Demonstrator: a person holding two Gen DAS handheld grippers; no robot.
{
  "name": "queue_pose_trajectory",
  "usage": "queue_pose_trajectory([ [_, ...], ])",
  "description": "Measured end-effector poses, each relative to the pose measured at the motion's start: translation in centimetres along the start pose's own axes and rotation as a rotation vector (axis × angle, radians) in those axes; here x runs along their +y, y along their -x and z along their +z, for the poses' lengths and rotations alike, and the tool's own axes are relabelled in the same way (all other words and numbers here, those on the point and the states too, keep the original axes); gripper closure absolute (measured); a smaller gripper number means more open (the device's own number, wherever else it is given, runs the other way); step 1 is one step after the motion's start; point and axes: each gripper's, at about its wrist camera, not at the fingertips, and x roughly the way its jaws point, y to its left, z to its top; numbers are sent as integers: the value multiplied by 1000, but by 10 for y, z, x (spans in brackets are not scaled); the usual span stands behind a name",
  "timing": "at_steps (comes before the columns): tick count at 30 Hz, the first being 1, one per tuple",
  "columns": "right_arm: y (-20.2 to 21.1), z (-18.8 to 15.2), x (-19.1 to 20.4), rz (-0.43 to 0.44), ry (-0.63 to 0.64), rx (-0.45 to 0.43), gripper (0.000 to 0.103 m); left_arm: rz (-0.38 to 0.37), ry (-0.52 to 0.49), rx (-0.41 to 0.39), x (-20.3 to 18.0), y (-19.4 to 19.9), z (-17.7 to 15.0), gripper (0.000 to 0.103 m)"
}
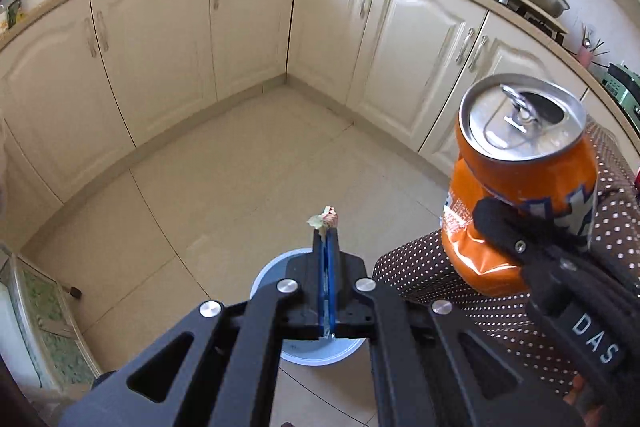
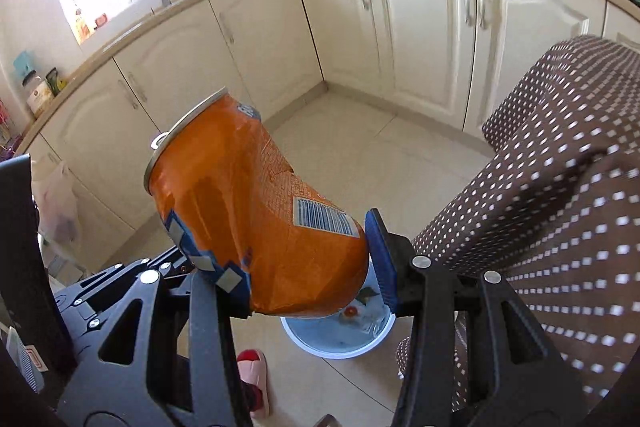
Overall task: Collect trash
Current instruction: 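Carry wrapper and can over the blue bucket and open both tools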
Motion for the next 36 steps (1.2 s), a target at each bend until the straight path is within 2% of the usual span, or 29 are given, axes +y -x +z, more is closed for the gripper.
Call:
queue_pose_trajectory([
  [5, -18, -5, -7, -8, -18, 25, 58, -24, -8, -1, 0, -15, 2, 98],
  [6, -21, -4, -9, -8, -20, 29, 58, -25, -6, -5, 1, -17, 1, 92],
  [7, -23, -4, -11, -8, -21, 30, 58, -25, -4, -7, -1, -18, 1, 76],
  [10, -28, -2, -13, -9, -29, 32, 58, 0, 0, -31, 3, -18, 0, 62],
  [12, -31, -2, -12, -9, -33, 33, 58, 8, 1, -35, 5, -18, -2, 60],
  [19, -40, -1, -9, 10, -35, 48, 58, 117, -1, -64, 12, -17, -5, 54],
  [34, -58, 1, 0, 47, -56, 84, 56, 138, 17, -48, 28, -21, -3, 53],
  [36, -57, 2, 0, 44, -55, 83, 53, 138, 15, -53, 27, -20, -2, 53],
])
